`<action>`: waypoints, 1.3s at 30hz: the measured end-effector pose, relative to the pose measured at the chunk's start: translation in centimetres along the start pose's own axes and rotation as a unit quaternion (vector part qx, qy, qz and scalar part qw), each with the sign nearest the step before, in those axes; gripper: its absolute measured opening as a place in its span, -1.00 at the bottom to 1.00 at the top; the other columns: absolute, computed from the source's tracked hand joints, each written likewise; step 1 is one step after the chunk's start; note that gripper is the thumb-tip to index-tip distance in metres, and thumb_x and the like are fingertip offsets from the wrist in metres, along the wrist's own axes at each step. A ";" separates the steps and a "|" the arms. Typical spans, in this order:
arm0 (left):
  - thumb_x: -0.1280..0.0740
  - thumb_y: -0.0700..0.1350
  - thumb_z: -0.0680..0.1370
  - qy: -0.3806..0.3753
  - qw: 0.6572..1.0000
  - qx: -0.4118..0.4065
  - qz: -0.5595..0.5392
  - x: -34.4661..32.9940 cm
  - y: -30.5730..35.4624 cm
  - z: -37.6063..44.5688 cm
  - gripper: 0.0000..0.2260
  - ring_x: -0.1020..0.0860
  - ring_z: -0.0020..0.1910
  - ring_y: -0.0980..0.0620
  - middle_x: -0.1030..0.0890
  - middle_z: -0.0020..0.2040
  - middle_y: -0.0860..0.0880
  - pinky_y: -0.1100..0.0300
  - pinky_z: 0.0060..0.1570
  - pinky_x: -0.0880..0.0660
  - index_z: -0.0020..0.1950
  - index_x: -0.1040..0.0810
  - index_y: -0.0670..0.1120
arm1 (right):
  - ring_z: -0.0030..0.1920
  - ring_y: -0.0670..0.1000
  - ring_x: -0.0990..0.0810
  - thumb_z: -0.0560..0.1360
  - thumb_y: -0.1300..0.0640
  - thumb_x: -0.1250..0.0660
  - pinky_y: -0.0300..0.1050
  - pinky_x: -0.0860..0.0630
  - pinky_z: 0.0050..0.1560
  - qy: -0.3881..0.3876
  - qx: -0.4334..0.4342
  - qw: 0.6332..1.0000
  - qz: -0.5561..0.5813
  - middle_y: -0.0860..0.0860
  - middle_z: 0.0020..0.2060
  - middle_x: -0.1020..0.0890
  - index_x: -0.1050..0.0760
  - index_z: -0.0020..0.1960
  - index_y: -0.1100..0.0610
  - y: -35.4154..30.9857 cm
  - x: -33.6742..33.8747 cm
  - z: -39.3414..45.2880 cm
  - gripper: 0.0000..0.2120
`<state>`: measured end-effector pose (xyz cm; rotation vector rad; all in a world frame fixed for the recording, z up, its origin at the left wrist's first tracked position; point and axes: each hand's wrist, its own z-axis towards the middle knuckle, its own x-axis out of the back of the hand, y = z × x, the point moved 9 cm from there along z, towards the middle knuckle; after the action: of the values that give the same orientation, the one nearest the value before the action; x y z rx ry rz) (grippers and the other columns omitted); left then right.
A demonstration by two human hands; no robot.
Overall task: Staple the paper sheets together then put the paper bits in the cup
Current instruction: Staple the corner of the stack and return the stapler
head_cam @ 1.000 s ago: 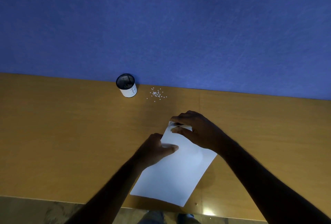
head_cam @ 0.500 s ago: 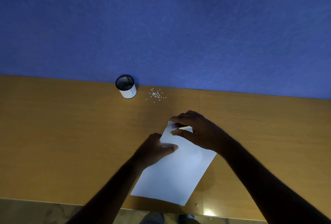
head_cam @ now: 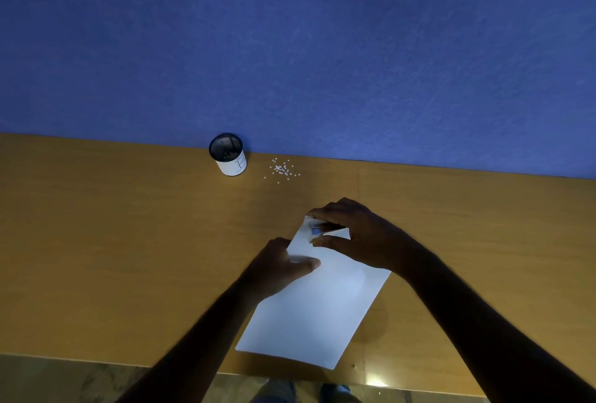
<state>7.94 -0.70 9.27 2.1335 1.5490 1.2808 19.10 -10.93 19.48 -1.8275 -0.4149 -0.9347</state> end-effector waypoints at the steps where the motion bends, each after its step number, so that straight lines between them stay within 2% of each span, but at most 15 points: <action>1: -0.49 0.24 0.56 0.002 1.000 -0.003 0.001 0.1 0.1 -0.1 -0.63 -0.54 -0.20 0.13 -0.47 -0.21 0.11 0.41 -0.26 -0.37 -0.03 -0.45 0.00 | 0.11 -0.29 -0.34 0.58 -0.10 -0.39 -0.52 -0.24 0.05 0.002 -0.001 1.000 0.001 -0.13 0.27 -0.60 -0.45 0.49 -0.05 0.1 0.0 -0.1 -0.50; 4: -0.50 0.24 0.56 0.001 1.000 -0.015 -0.009 0.2 0.2 0.0 -0.62 -0.55 -0.26 0.12 -0.47 -0.26 0.10 0.44 -0.31 -0.36 -0.10 -0.44 0.00 | 0.12 -0.31 -0.32 0.58 -0.11 -0.40 -0.52 -0.25 0.08 0.005 -0.004 1.000 0.008 -0.15 0.29 -0.59 -0.44 0.49 -0.07 0.1 0.3 -0.2 -0.49; 6: -0.50 0.23 0.56 0.000 1.000 -0.021 -0.021 0.3 0.2 0.0 -0.62 -0.56 -0.30 0.13 -0.48 -0.29 0.10 0.46 -0.33 -0.38 -0.14 -0.45 -0.01 | 0.16 -0.25 -0.37 0.57 -0.11 -0.40 -0.42 -0.36 0.14 0.010 -0.010 1.000 0.023 -0.17 0.27 -0.58 -0.43 0.49 -0.08 0.2 0.6 -0.3 -0.49; 9: -0.51 0.19 0.56 -0.019 0.997 -0.041 -0.063 0.3 0.3 -0.1 -0.63 -0.66 -0.26 0.09 -0.60 -0.26 -0.02 0.33 -0.28 -0.57 -0.14 -0.56 -0.09 | 0.23 -0.19 -0.50 0.55 -0.10 -0.44 -0.28 -0.50 0.20 0.033 -0.028 0.997 0.060 -0.30 0.17 -0.50 -0.44 0.48 -0.11 0.6 1.5 -0.7 -0.48; 11: -0.51 0.14 0.58 -0.028 0.993 -0.056 -0.101 0.5 0.5 -0.3 -0.67 -0.72 -0.13 0.03 -0.70 -0.13 -0.09 0.22 -0.16 -0.64 -0.01 -0.65 -0.13 | 0.22 -0.23 -0.56 0.55 -0.08 -0.45 -0.37 -0.50 0.18 0.062 -0.035 0.992 0.104 -0.30 0.15 -0.54 -0.47 0.44 -0.11 1.0 2.5 -0.9 -0.52; 13: -0.52 0.11 0.58 -0.022 0.989 -0.065 -0.131 0.9 0.5 -0.5 -0.73 -0.73 -0.06 0.02 -0.73 -0.07 -0.05 0.23 -0.12 -0.65 0.06 -0.69 -0.08 | 0.20 -0.32 -0.57 0.56 -0.02 -0.46 -0.47 -0.45 0.16 0.104 -0.038 0.983 0.148 -0.27 0.15 -0.61 -0.53 0.37 -0.09 1.6 3.6 -1.2 -0.61; 15: -0.54 0.11 0.57 -0.019 0.986 -0.068 -0.154 1.0 0.3 -0.5 -0.76 -0.74 -0.02 0.07 -0.76 -0.03 0.01 0.20 -0.03 -0.69 0.10 -0.70 -0.01 | 0.20 -0.29 -0.60 0.58 0.00 -0.45 -0.48 -0.45 0.15 0.142 -0.040 0.972 0.181 -0.21 0.15 -0.66 -0.58 0.31 -0.05 2.4 4.4 -1.4 -0.69; 19: -0.56 0.06 0.56 -0.010 0.983 -0.060 -0.176 1.4 0.0 -0.3 -0.83 -0.72 -0.01 0.20 -0.75 -0.03 0.12 0.36 -0.08 -0.64 0.10 -0.68 0.08 | 0.16 -0.27 -0.63 0.60 -0.01 -0.41 -0.46 -0.45 0.11 0.193 -0.079 0.952 0.222 -0.19 0.14 -0.70 -0.60 0.31 -0.04 5.4 5.2 -1.5 -0.72; 22: -0.57 0.07 0.55 -0.003 0.981 -0.058 -0.186 1.5 -0.3 0.2 -0.79 -0.73 0.05 0.15 -0.75 0.03 0.13 0.33 -0.01 -0.66 0.14 -0.68 0.08 | 0.09 -0.26 -0.65 0.60 -0.02 -0.41 -0.41 -0.49 0.08 0.218 -0.107 0.944 0.224 -0.18 0.06 -0.72 -0.62 0.25 -0.03 8.2 5.3 -1.4 -0.76; 24: -0.58 0.11 0.54 0.001 0.980 -0.042 -0.192 1.7 -0.7 0.5 -0.74 -0.71 0.09 0.10 -0.74 0.07 0.12 0.28 0.03 -0.67 0.16 -0.66 0.09 | 0.11 -0.25 -0.65 0.59 -0.04 -0.42 -0.34 -0.53 0.12 0.219 -0.125 0.944 0.214 -0.18 0.08 -0.72 -0.61 0.26 -0.03 10.1 5.1 -1.0 -0.73; 28: -0.59 0.22 0.46 0.009 0.979 -0.025 -0.204 1.8 -1.5 1.2 -0.58 -0.72 0.11 0.08 -0.74 0.10 0.10 0.11 0.12 -0.71 0.22 -0.67 0.07 | 0.06 -0.22 -0.65 0.56 -0.07 -0.45 -0.25 -0.53 0.08 0.214 -0.154 0.947 0.183 -0.17 0.04 -0.70 -0.60 0.25 -0.03 13.2 4.4 -0.2 -0.71; 30: -0.57 0.28 0.41 0.011 0.978 -0.019 -0.206 2.0 -1.6 1.4 -0.51 -0.71 0.12 0.06 -0.74 0.11 0.09 0.10 0.13 -0.71 0.23 -0.66 0.07 | 0.04 -0.21 -0.65 0.56 -0.09 -0.45 -0.22 -0.53 0.04 0.217 -0.167 0.948 0.165 -0.17 0.02 -0.69 -0.58 0.23 -0.03 14.5 4.1 0.4 -0.71; 33: -0.60 0.17 0.49 0.022 0.976 -0.014 -0.216 2.3 -1.7 1.5 -0.65 -0.72 0.08 0.07 -0.74 0.08 0.09 0.16 0.05 -0.71 0.19 -0.66 0.07 | 0.05 -0.10 -0.65 0.56 -0.09 -0.44 -0.15 -0.54 0.02 0.216 -0.181 0.947 0.153 -0.09 0.05 -0.68 -0.57 0.24 0.01 16.3 3.9 1.7 -0.69; 36: -0.61 0.16 0.48 0.022 0.974 -0.009 -0.227 2.3 -2.0 1.7 -0.63 -0.73 0.08 0.05 -0.75 0.08 0.07 0.12 0.06 -0.72 0.20 -0.67 0.06 | 0.03 -0.03 -0.63 0.58 -0.04 -0.42 -0.13 -0.51 -0.02 0.212 -0.198 0.946 0.145 -0.03 0.04 -0.65 -0.55 0.24 0.05 18.2 3.8 3.1 -0.72; 39: -0.61 0.13 0.49 0.019 0.971 -0.004 -0.240 2.4 -2.1 1.7 -0.71 -0.75 0.01 0.10 -0.76 0.04 0.10 0.15 0.02 -0.72 0.13 -0.68 0.09 | 0.00 0.01 -0.61 0.60 -0.03 -0.40 -0.12 -0.45 -0.06 0.208 -0.215 0.947 0.114 -0.02 0.02 -0.64 -0.53 0.24 0.07 20.7 3.9 4.5 -0.72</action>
<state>8.00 2.75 8.19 1.5877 1.9142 1.1536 36.83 -16.57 8.66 -1.9377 0.2820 -1.2788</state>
